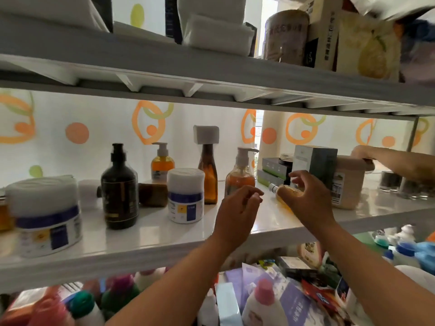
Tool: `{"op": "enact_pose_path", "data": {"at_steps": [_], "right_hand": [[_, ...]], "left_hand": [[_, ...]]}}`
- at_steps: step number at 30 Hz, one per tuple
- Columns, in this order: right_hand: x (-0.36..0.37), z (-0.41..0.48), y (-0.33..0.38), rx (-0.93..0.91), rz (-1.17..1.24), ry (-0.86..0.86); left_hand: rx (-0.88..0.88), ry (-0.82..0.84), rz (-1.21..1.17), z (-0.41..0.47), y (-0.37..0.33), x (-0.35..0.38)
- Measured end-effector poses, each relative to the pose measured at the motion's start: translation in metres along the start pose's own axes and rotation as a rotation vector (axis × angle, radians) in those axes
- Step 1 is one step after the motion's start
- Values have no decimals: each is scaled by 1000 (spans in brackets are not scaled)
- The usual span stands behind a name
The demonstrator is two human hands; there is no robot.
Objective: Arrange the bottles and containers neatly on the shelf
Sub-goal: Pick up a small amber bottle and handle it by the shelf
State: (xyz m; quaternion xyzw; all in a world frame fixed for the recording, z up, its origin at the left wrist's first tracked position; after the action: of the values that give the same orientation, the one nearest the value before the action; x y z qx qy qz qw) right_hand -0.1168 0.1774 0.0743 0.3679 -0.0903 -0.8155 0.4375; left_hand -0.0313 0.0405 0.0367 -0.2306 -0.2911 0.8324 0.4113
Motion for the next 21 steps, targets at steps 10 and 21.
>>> {"op": "enact_pose_path", "data": {"at_steps": [10,21], "right_hand": [[22,-32,110,-209,177,100],[78,-93,234,-391,347,302]], "left_hand": [[-12,-181,211,-18,-32,-98],[-93,-471,375,-72,-49,-227]]}}
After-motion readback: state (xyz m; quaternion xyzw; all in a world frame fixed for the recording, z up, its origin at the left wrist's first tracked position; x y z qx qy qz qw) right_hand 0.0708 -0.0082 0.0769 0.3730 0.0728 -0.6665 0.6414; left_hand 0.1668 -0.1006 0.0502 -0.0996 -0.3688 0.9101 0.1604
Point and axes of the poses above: each hand's wrist, its own z-axis towards the middle knuckle, its own x-axis out of the palm, y = z × x, the point moved 4 cm from there along z, towards the middle knuckle, and after that the axes turned 11 degrees about -z, right-handed, at the moved point
